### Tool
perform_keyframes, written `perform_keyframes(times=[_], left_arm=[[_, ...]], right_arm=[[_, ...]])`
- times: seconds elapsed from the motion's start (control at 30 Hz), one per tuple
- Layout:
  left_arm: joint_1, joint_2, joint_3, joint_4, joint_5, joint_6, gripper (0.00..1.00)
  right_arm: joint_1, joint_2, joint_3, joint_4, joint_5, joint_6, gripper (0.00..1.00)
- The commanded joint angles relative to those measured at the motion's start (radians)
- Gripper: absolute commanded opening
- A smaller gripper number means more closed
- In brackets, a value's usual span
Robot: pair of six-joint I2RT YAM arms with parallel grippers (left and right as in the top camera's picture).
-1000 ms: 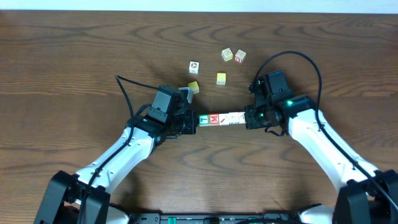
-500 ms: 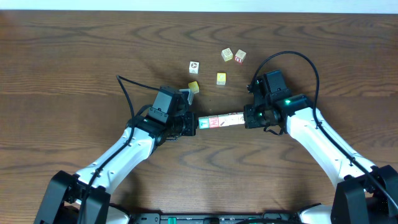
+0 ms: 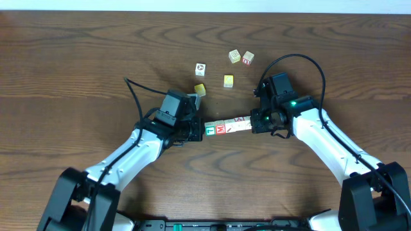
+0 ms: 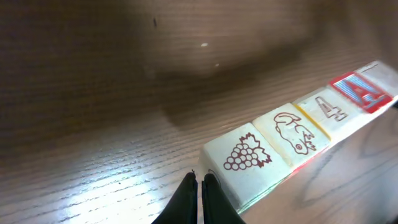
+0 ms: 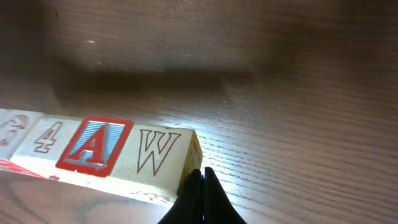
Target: Lift 5 blocks
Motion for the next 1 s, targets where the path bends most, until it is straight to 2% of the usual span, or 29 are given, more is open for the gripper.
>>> perform_keyframes(times=[0.0,0.7,0.97], left_arm=[[-0.067,0.027,0.028,0.047,0.091,0.014,0.07],[-0.092,0.034,0.028,0.064,0.071,0.014,0.07],[-0.092,0.034,0.028,0.064,0.064,0.014,0.07]], right_arm=[[0.047,-0.001,0.028,0.018,-0.169,-0.010,0.01],[0.049,0.000,0.001,0.008,-0.169,-0.010,0.01],[0.093,0.001,0.000,0.003,-0.124,-0.010,0.01]])
